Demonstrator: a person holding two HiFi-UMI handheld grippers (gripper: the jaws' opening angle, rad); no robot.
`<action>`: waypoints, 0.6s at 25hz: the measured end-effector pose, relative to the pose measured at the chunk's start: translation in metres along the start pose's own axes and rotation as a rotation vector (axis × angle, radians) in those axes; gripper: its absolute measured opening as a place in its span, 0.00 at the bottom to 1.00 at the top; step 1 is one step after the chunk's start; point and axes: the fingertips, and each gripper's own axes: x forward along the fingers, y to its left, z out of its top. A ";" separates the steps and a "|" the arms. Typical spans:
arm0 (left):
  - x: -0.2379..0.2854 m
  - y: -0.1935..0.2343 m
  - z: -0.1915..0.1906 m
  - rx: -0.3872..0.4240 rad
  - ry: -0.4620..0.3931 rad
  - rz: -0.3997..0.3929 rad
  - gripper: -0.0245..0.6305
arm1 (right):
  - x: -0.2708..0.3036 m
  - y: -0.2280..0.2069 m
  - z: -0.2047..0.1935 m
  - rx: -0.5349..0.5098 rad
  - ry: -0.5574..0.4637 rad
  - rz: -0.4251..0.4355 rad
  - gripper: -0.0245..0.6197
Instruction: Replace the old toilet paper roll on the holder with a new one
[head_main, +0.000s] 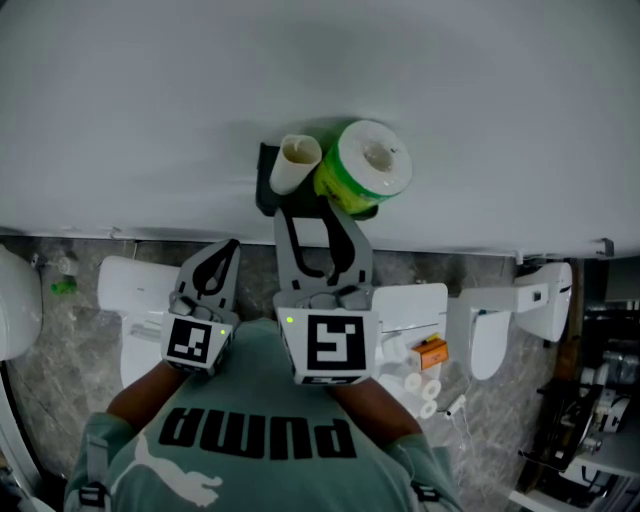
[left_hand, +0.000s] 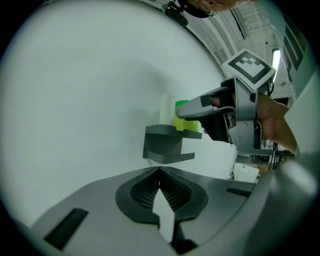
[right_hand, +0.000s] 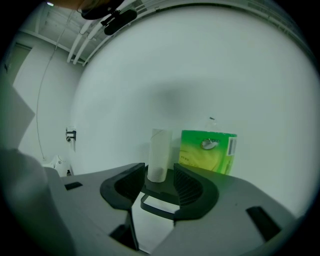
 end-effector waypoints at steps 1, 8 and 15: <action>0.001 -0.003 0.001 0.003 0.001 -0.004 0.04 | -0.003 -0.002 0.001 0.004 -0.006 -0.001 0.32; 0.006 -0.024 0.003 0.032 0.008 -0.033 0.04 | -0.029 -0.021 0.005 0.043 -0.059 -0.030 0.32; 0.011 -0.040 0.003 0.063 0.028 -0.047 0.04 | -0.046 -0.047 0.010 0.083 -0.117 -0.063 0.32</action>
